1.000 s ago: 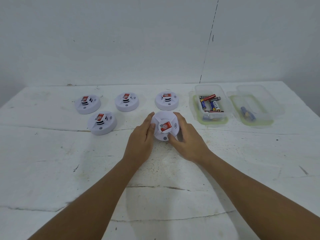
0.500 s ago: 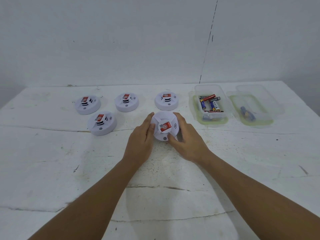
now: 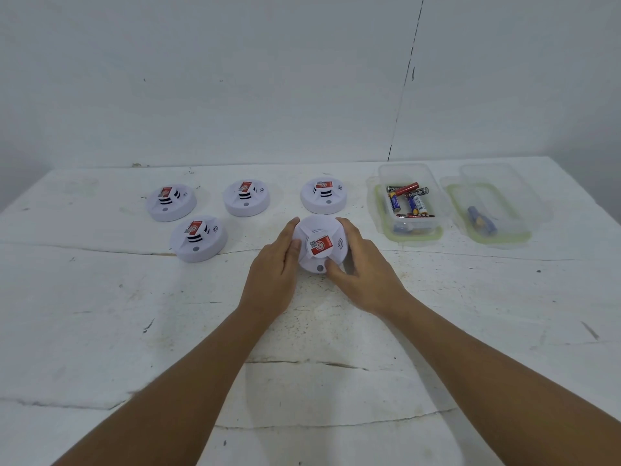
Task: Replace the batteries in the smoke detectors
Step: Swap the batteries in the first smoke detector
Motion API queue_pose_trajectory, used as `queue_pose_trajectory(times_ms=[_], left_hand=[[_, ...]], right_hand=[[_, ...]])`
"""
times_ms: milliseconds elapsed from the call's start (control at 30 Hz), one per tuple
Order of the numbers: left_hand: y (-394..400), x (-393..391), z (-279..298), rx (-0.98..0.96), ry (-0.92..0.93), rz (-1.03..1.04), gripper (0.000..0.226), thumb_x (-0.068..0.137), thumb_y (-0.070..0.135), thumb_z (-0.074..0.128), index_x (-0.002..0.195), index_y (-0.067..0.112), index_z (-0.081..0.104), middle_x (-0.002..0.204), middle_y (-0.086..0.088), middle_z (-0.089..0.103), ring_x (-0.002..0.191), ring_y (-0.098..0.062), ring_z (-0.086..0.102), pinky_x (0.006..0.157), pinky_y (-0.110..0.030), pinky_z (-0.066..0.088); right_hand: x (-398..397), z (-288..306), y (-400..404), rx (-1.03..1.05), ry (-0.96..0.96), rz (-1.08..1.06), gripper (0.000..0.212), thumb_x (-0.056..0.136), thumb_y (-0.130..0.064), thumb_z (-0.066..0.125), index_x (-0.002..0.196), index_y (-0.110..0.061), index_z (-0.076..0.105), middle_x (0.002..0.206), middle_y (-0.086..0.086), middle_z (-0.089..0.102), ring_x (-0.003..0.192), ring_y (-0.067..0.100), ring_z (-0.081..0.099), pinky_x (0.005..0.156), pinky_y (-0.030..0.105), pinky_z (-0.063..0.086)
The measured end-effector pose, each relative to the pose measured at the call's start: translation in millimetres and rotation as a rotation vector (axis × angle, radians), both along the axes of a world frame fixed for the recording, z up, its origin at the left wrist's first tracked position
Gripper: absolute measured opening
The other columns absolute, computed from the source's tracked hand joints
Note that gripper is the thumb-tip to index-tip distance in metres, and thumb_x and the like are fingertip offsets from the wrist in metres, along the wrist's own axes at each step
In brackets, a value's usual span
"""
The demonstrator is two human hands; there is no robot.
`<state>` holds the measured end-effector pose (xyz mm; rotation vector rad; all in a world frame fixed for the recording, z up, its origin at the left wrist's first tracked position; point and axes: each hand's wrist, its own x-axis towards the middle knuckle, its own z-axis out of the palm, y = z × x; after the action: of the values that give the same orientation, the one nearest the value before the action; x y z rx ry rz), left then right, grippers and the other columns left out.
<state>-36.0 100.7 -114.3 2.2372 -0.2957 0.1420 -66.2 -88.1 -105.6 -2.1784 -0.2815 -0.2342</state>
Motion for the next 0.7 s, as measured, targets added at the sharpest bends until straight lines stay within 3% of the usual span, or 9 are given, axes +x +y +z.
queue_pose_trajectory(times_ms=[200, 300, 467, 700], left_hand=[[-0.5, -0.5, 0.2, -0.003, 0.001, 0.003, 0.048, 0.112, 0.041, 0.031, 0.160, 0.033, 0.035, 0.136, 0.003, 0.064, 0.113, -0.014, 0.059, 0.095, -0.028, 0.046], [-0.6, -0.8, 1.1, -0.009, 0.009, 0.007, 0.048, 0.112, 0.039, 0.031, 0.159, 0.033, 0.036, 0.133, 0.003, 0.065, 0.111, -0.014, 0.059, 0.092, -0.026, 0.042], [-1.1, -0.5, 1.0, 0.002, 0.007, -0.005, 0.050, 0.112, 0.041, 0.030, 0.160, 0.031, 0.035, 0.137, 0.002, 0.064, 0.112, -0.014, 0.059, 0.092, -0.024, 0.043], [-0.9, -0.5, 0.8, 0.005, 0.004, 0.002, 0.049, 0.112, 0.041, 0.030, 0.160, 0.033, 0.035, 0.137, 0.003, 0.064, 0.113, -0.014, 0.059, 0.095, -0.027, 0.045]], right_hand=[[0.5, -1.9, -0.3, 0.019, -0.003, 0.011, 0.053, 0.097, -0.031, 0.064, 0.144, -0.038, 0.042, 0.117, -0.018, 0.068, 0.092, 0.012, 0.069, 0.075, 0.046, 0.059], [0.5, -1.4, -0.7, 0.014, -0.011, 0.006, 0.051, 0.098, -0.032, 0.066, 0.143, -0.039, 0.043, 0.112, -0.018, 0.069, 0.070, 0.012, 0.061, 0.065, 0.041, 0.055], [1.0, -1.8, -0.4, 0.013, 0.006, 0.001, 0.054, 0.097, -0.028, 0.064, 0.145, -0.037, 0.041, 0.118, -0.018, 0.068, 0.098, 0.009, 0.068, 0.077, 0.042, 0.059], [0.2, -1.4, -0.7, 0.018, 0.006, -0.004, 0.055, 0.097, -0.029, 0.065, 0.146, -0.038, 0.041, 0.118, -0.020, 0.067, 0.097, 0.010, 0.068, 0.077, 0.042, 0.059]])
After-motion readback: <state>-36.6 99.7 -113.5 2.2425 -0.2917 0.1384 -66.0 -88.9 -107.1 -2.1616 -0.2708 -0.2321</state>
